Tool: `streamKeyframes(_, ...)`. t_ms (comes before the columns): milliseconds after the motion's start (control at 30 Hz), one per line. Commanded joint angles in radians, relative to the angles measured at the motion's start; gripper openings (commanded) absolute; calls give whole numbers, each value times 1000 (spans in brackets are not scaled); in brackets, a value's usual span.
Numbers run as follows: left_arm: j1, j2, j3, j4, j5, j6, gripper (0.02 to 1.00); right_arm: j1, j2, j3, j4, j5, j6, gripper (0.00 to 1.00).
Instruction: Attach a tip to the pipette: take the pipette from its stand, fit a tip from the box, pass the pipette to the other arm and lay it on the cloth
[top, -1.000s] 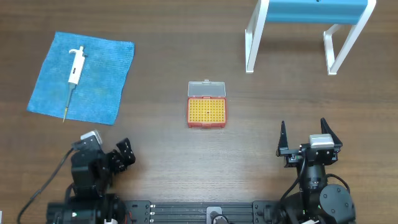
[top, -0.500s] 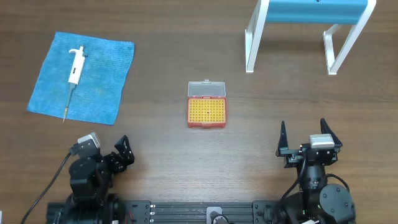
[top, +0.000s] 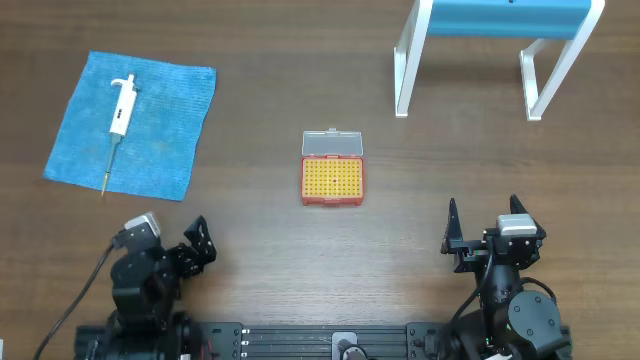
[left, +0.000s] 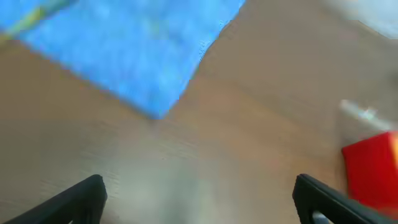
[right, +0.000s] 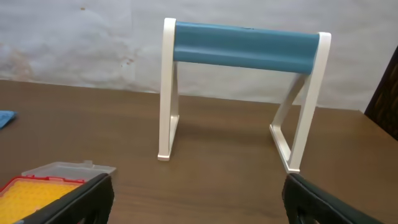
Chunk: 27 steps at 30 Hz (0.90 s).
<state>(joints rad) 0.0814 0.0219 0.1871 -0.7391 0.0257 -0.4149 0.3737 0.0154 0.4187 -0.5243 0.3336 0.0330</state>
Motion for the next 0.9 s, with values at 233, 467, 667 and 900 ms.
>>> streamKeyframes(233, -3, -9, -32, 439, -18, -7, 972, 3, -9, -8, 2, -6, 61, 873)
streamKeyframes(467, -3, -9, -182, 687, -18, -7, 972, 3, -9, -8, 2, -6, 131, 873)
streamKeyframes(667, -3, -2, -182, 659, -16, -8, 972, 3, -9, -8, -3, -6, 150, 873)
streamKeyframes(900, -3, 19, -182, 659, -14, -7, 972, 3, -9, -8, -133, -6, 150, 873)
